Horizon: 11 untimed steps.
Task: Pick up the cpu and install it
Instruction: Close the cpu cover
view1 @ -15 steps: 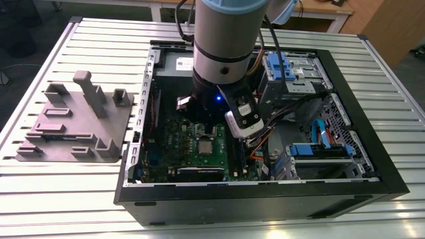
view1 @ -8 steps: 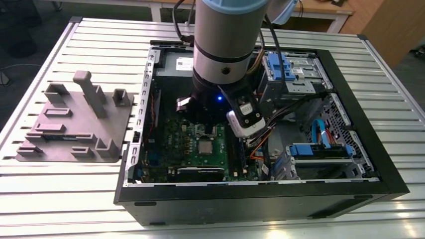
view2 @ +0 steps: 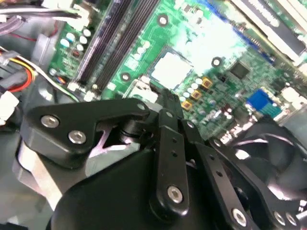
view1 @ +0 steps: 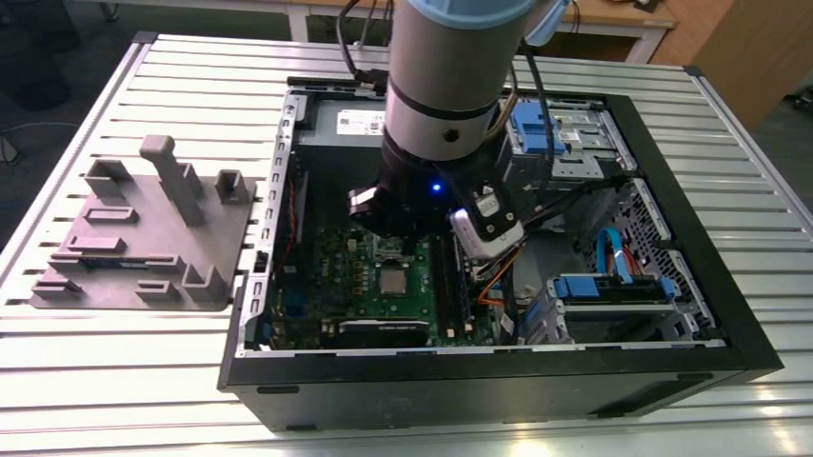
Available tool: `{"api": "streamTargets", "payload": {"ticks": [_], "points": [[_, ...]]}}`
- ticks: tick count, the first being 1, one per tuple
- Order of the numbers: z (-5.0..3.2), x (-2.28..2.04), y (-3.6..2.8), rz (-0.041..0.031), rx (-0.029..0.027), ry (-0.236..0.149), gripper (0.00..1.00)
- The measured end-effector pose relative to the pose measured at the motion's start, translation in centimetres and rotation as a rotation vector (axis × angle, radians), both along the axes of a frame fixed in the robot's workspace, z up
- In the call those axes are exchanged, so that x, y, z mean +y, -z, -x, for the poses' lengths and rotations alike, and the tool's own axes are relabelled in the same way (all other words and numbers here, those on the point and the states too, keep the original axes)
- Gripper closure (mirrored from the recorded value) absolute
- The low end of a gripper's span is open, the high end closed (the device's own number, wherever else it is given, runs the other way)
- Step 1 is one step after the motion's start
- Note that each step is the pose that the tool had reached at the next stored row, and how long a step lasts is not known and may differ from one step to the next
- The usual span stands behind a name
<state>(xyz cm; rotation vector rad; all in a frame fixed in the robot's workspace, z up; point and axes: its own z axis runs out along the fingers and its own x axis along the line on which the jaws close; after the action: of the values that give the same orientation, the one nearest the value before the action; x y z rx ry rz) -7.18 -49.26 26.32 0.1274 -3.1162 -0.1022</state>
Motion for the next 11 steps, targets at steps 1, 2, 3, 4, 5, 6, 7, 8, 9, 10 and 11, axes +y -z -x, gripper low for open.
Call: {"api": "streamTargets", "payload": {"ticks": [1, 2, 3, 4, 5, 6, 7, 8, 9, 10, 11], "points": [[-0.28, 0.12, 0.06, 0.0, 0.0005, 0.0, 0.9], [-0.58, 0.24, 0.12, 0.0, 0.0011, 0.0, 0.9], [-0.88, 0.36, 0.21, -0.0001, 0.0018, 0.0, 0.9], [-1.14, 0.48, 0.31, -0.0002, 0.0025, 0.0, 0.9], [-1.38, 0.61, 0.42, -0.0001, 0.003, 0.0, 0.9], [-1.55, 0.72, 0.52, 0.0, 0.0034, 0.0, 0.9], [-1.62, 0.76, 0.6, -0.0002, 0.0034, -0.001, 0.9], [-1.62, 0.77, 0.65, -0.0005, 0.0034, -0.01, 0.9], [-1.62, 0.77, 0.69, -0.0006, 0.0033, -0.026, 0.9], [-1.62, 0.77, 0.72, -0.0004, 0.0035, -0.046, 0.9], [-1.63, 0.77, 0.76, -0.0003, 0.0035, -0.064, 0.9]]}}
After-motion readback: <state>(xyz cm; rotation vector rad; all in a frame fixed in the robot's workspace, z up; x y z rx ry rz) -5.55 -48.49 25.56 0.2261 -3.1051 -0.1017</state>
